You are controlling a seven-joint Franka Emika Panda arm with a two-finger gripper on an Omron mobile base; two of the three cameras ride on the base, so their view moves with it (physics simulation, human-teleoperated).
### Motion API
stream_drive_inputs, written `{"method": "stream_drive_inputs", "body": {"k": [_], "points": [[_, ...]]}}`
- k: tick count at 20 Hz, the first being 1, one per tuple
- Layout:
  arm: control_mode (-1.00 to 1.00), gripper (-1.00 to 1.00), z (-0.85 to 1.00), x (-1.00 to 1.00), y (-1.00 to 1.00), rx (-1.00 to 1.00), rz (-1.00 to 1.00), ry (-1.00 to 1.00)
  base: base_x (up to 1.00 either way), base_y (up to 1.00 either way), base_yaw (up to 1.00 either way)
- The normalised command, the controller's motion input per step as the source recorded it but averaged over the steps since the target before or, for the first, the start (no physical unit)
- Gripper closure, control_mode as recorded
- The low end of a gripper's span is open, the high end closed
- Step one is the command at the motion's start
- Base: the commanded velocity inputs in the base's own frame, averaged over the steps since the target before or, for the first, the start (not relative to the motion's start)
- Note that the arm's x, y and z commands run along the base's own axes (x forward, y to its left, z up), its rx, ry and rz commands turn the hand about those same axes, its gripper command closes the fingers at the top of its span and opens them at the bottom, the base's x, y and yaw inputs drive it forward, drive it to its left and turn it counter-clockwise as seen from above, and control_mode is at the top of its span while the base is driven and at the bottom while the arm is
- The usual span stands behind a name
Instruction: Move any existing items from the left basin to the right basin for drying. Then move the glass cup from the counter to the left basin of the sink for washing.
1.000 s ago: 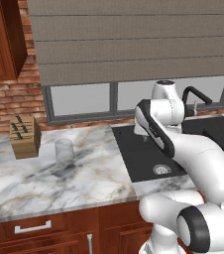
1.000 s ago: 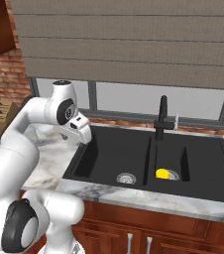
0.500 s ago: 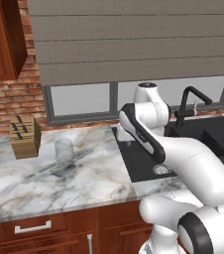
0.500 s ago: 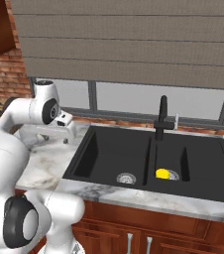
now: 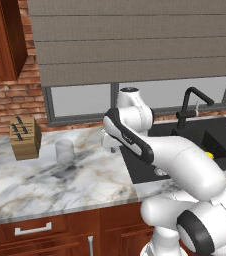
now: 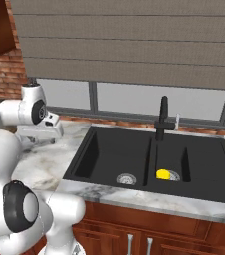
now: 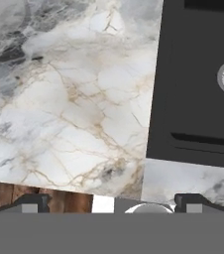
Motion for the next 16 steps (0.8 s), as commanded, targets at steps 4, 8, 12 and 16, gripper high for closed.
{"method": "stream_drive_inputs", "body": {"k": [4,8,12,16], "points": [[-1.00,-1.00,0.00,0.18,0.60,0.00,0.01,0.06,0.00,0.00,0.00],[-1.00,-1.00,0.01,0.10,0.37,0.00,0.00,0.02,0.00,0.00,0.00],[-1.00,-1.00,0.02,0.07,0.15,0.00,0.00,0.00,0.00,0.00,0.00],[-1.00,-1.00,0.01,0.09,0.17,0.00,0.00,0.00,0.00,0.00,0.00]]}}
